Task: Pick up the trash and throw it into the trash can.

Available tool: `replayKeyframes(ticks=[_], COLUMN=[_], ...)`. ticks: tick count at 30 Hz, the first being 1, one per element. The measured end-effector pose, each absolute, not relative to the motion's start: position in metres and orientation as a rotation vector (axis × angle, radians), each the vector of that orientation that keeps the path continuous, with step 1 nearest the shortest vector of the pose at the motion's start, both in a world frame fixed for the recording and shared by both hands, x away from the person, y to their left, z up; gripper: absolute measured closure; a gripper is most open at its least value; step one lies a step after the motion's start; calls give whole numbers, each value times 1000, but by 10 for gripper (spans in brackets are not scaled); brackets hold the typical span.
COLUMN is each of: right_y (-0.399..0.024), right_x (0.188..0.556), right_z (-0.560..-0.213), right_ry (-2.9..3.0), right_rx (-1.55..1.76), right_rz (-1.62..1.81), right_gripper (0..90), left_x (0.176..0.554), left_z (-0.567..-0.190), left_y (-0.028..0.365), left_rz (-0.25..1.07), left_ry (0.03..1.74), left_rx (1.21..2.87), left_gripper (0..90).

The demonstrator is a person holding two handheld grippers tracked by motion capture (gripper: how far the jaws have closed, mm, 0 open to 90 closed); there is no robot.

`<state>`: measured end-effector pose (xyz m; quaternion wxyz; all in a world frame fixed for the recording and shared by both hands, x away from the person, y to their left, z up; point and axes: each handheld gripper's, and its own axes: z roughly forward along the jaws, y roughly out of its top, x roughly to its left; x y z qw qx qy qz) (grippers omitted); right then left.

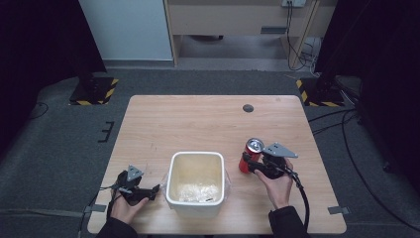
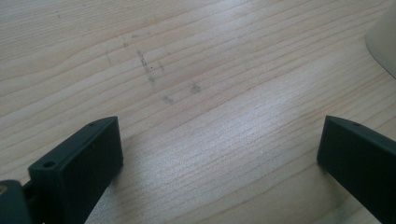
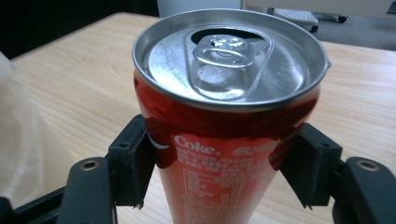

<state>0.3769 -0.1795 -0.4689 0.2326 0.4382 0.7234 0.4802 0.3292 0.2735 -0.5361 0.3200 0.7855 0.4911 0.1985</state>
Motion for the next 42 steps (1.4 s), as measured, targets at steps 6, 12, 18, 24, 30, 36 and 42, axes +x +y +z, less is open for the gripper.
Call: replayKeyframes(ticks=[6, 12, 18, 24, 30, 36, 42], right_y=[-189, -200, -209, -211, -205, -191, -168], right_x=[371, 360, 352, 345, 334, 323, 312], right_z=[-446, -419, -401, -389, -375, -364, -358], right_ry=[1929, 1843, 1788, 1757, 1743, 1760, 1812], right_rx=[1188, 1157, 1131, 1090, 1024, 945, 857], right_rz=[1433, 1540, 1625, 1685, 1767, 1834, 1886], right_gripper=[334, 335, 335, 336, 336, 336, 336], left_x=[329, 329, 329, 329, 329, 329, 329], left_z=[-536, -536, -536, -536, -536, -536, -536], left_y=[274, 274, 273, 274, 273, 274, 274], left_rz=[522, 522, 522, 522, 522, 522, 521], left_ry=[1290, 1290, 1291, 1290, 1290, 1290, 1290], left_rx=[2066, 2066, 2065, 2066, 2065, 2066, 2067], left_gripper=[0, 0, 0, 0, 0, 0, 0])
